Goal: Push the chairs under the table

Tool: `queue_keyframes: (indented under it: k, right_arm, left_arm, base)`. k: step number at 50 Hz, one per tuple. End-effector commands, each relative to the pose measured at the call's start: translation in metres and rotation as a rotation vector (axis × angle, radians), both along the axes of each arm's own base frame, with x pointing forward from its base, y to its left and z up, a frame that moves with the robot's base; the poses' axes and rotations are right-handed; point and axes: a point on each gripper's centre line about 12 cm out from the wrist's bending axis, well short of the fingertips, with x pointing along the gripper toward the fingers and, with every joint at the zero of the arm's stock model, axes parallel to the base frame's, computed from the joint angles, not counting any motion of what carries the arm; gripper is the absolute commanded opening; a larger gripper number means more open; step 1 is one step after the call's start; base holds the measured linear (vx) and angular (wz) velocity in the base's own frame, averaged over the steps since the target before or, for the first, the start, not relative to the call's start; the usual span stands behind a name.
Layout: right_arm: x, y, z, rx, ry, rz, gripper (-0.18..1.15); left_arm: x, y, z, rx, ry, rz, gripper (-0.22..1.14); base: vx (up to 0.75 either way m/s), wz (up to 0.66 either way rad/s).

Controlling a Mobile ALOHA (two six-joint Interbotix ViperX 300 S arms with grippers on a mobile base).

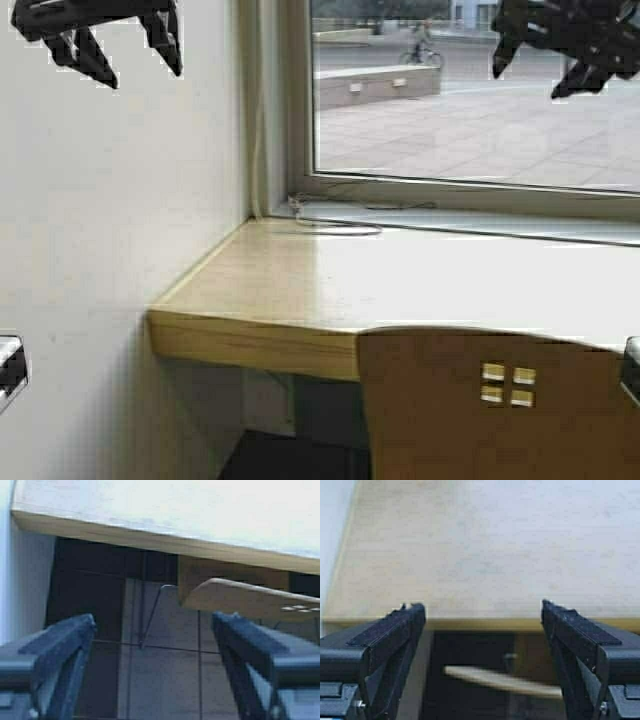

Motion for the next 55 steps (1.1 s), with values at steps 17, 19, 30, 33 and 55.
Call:
queue_keyframes:
  k: [17,19,30,33,55]
  right_arm:
    - [-0.012,0.000,0.030,-0.077,-0.115,0.062,1.00]
    - [-0.012,0.000,0.028,-0.078,-0.109,0.063,1.00]
    - [-0.012,0.000,0.021,-0.080,-0.089,0.063,1.00]
    - [-0.011,0.000,0.022,-0.081,-0.092,0.063,1.00]
    - [-0.003,0.002,0.025,-0.072,-0.092,0.060,1.00]
  left_arm:
    - [-0.013,-0.010,0.012,0.045,-0.134,-0.081,1.00]
    - [-0.013,-0.010,0.013,0.045,-0.150,-0.081,1.00]
    - [-0.023,-0.017,0.027,0.034,-0.263,-0.124,1.00]
    - [-0.025,-0.016,0.028,0.031,-0.276,-0.122,1.00]
    - [-0.028,-0.015,0.025,0.031,-0.283,-0.122,1.00]
  base:
    - [-0.07,0.49]
    - [-0.09,0.42]
    - [-0.15,0.28]
    - [-0.18,0.12]
    - [-0.19,-0.01]
